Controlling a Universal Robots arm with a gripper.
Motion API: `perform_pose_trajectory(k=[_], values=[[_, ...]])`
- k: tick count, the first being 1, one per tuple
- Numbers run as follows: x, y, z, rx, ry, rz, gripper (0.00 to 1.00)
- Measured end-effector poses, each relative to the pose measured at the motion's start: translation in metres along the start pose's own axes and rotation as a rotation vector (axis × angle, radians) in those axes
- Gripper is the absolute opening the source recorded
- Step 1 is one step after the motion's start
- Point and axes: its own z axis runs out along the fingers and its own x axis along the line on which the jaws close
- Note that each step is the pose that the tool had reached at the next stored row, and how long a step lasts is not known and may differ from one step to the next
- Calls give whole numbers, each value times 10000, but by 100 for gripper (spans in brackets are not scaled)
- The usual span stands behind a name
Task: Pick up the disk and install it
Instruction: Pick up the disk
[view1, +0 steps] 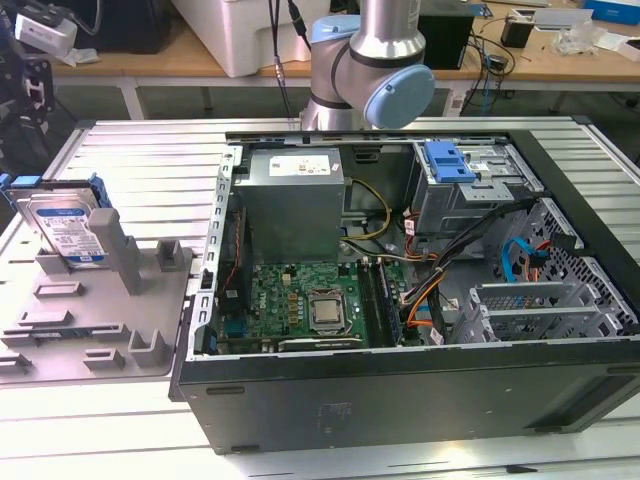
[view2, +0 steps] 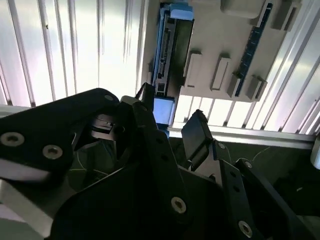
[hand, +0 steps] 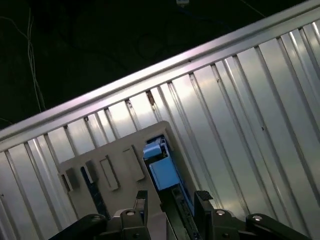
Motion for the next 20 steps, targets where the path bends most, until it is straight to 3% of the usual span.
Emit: perform_pose_trajectory(k=[11, 15, 20], values=[[4, 11, 5, 173, 9, -2863, 50], [7, 19, 7, 200, 11, -3333, 50], [11, 32, 9, 202, 11, -3333, 50]])
